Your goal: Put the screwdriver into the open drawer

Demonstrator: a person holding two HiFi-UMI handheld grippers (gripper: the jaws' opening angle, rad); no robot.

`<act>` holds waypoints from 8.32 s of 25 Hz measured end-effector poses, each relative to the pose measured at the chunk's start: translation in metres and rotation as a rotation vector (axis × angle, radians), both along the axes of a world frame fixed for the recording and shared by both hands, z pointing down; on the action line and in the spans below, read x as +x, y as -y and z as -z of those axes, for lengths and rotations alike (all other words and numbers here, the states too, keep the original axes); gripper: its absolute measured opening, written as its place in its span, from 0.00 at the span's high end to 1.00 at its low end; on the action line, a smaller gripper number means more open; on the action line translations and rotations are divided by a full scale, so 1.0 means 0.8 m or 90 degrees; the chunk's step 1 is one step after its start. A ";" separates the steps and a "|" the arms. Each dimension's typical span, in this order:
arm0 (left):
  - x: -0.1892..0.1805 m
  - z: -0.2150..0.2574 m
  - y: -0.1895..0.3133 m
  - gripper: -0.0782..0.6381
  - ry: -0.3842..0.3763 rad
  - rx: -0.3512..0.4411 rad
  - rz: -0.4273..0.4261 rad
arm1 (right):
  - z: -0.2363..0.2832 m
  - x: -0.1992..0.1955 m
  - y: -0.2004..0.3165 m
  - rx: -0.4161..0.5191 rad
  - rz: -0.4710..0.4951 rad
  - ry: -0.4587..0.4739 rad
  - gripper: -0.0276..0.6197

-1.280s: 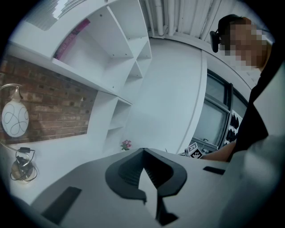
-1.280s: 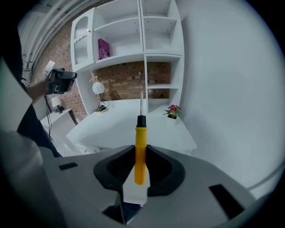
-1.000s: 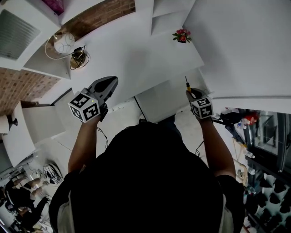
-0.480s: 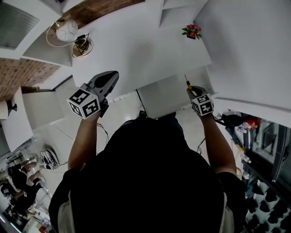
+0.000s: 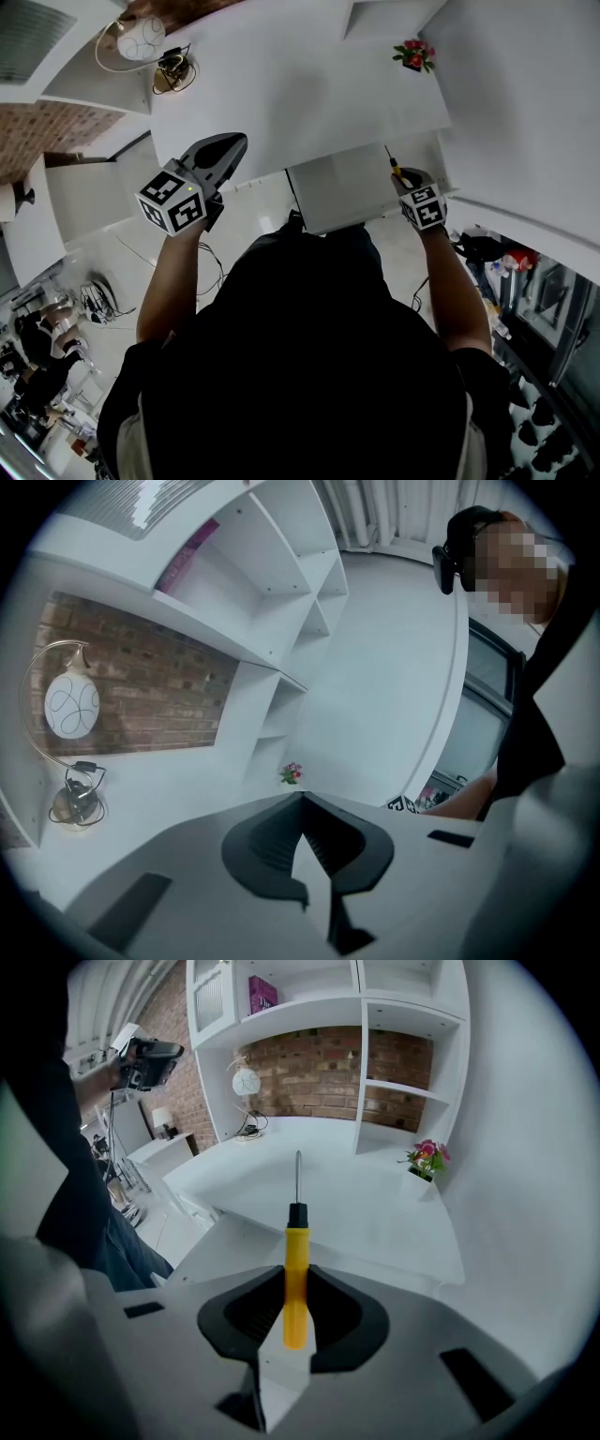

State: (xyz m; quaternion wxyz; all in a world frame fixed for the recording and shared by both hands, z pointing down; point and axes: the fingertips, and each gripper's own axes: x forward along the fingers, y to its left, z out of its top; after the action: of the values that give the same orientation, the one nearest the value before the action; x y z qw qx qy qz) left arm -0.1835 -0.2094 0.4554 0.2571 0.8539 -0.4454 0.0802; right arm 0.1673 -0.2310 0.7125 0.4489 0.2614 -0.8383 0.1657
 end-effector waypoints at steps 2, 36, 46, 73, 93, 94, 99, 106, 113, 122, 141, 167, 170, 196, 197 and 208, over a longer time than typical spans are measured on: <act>-0.001 -0.005 -0.001 0.87 0.001 -0.006 0.003 | -0.008 -0.001 -0.002 -0.007 0.009 -0.008 0.83; 0.005 -0.072 0.003 0.87 -0.002 -0.096 0.041 | -0.152 -0.013 -0.013 -0.058 0.249 -0.144 0.83; -0.011 -0.079 -0.003 0.87 0.008 -0.108 0.065 | -0.194 -0.026 -0.020 -0.077 0.299 -0.167 0.83; -0.028 -0.116 -0.043 0.87 0.033 -0.150 0.105 | -0.271 -0.054 -0.038 -0.098 0.392 -0.193 0.83; -0.030 -0.137 -0.065 0.87 0.037 -0.175 0.120 | -0.305 -0.068 -0.049 -0.101 0.426 -0.199 0.83; -0.031 -0.137 -0.066 0.87 0.037 -0.177 0.123 | -0.306 -0.069 -0.050 -0.102 0.428 -0.199 0.83; -0.029 -0.141 -0.070 0.87 0.033 -0.177 0.120 | -0.310 -0.068 -0.052 -0.101 0.432 -0.202 0.82; -0.030 -0.146 -0.073 0.87 0.030 -0.178 0.123 | -0.310 -0.070 -0.050 -0.096 0.433 -0.201 0.82; -0.022 -0.147 -0.074 0.87 0.026 -0.180 0.112 | -0.310 -0.069 -0.053 -0.100 0.431 -0.199 0.82; -0.020 -0.143 -0.072 0.87 0.024 -0.176 0.114 | -0.310 -0.068 -0.057 -0.113 0.429 -0.194 0.77; -0.016 -0.114 -0.061 0.87 0.014 -0.144 0.082 | -0.260 -0.066 -0.033 -0.083 0.385 -0.195 0.73; 0.012 -0.042 -0.024 0.87 -0.010 -0.063 -0.048 | -0.129 -0.027 -0.023 -0.018 0.210 -0.179 0.73; 0.016 -0.034 -0.022 0.87 -0.016 -0.055 -0.063 | -0.116 -0.020 -0.023 -0.014 0.168 -0.171 0.74; 0.073 0.017 0.003 0.87 -0.021 -0.001 -0.209 | 0.043 0.026 -0.007 0.127 -0.063 -0.101 0.74; 0.078 0.018 0.003 0.87 -0.021 0.000 -0.215 | 0.052 0.029 -0.008 0.138 -0.071 -0.096 0.74; 0.096 0.033 0.013 0.87 -0.016 0.016 -0.244 | 0.139 0.041 -0.037 0.192 -0.167 -0.019 0.75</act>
State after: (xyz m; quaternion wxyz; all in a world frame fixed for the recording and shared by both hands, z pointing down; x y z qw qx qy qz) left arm -0.1065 -0.2200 0.4290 0.2319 0.9272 -0.2724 0.1111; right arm 0.1998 -0.2017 0.6013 0.3913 0.4354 -0.8056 0.0914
